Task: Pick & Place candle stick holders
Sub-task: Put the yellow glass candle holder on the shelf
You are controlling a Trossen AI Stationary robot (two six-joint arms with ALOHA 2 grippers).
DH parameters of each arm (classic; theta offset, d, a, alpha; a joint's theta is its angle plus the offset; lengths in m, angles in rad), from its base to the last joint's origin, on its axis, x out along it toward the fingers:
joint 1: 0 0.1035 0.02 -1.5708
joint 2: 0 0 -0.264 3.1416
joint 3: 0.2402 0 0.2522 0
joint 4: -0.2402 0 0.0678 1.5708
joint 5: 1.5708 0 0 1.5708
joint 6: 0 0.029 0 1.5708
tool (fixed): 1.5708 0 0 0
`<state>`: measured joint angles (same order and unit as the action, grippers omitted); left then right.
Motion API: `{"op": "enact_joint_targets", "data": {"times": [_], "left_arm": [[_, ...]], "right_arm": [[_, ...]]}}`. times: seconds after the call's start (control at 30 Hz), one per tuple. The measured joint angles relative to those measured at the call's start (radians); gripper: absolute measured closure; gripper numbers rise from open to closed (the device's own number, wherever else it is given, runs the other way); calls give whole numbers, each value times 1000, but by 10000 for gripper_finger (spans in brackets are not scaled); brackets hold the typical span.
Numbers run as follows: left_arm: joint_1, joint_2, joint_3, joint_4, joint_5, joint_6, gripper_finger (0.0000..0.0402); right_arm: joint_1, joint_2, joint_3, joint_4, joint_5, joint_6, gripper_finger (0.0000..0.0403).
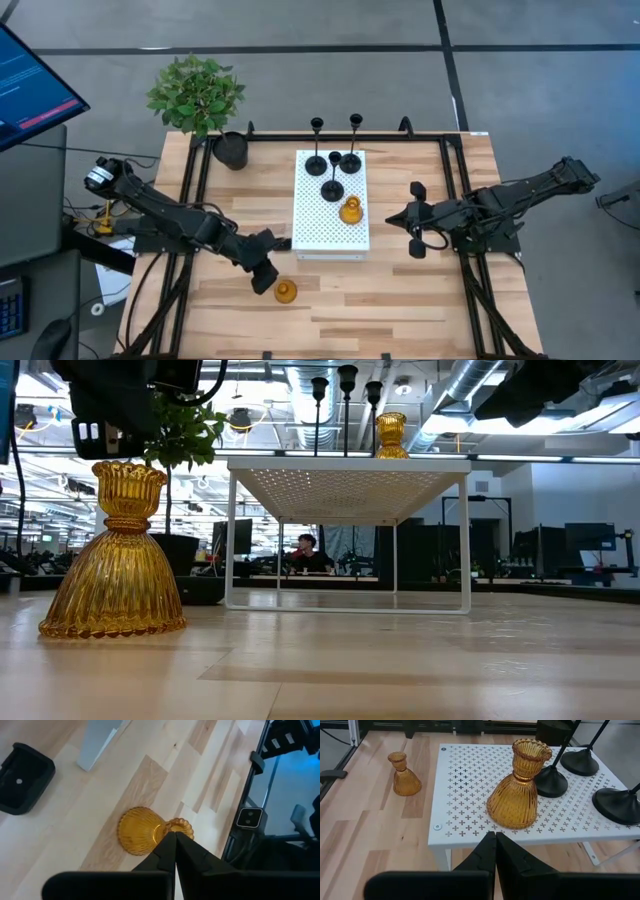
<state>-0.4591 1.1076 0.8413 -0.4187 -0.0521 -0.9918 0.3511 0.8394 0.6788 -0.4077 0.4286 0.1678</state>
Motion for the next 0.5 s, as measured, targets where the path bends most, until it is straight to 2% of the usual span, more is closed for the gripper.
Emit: {"op": "enact_joint_targets", "data": {"times": [0.2, 0.5], "left_arm": [[0, 0, 0, 0, -1, 18, 367], [0, 28, -1, 12, -7, 8, 287]], "right_arm": [[0, 0, 0, -4, 1, -1, 403], [0, 0, 0, -15, 2, -1, 403]]}}
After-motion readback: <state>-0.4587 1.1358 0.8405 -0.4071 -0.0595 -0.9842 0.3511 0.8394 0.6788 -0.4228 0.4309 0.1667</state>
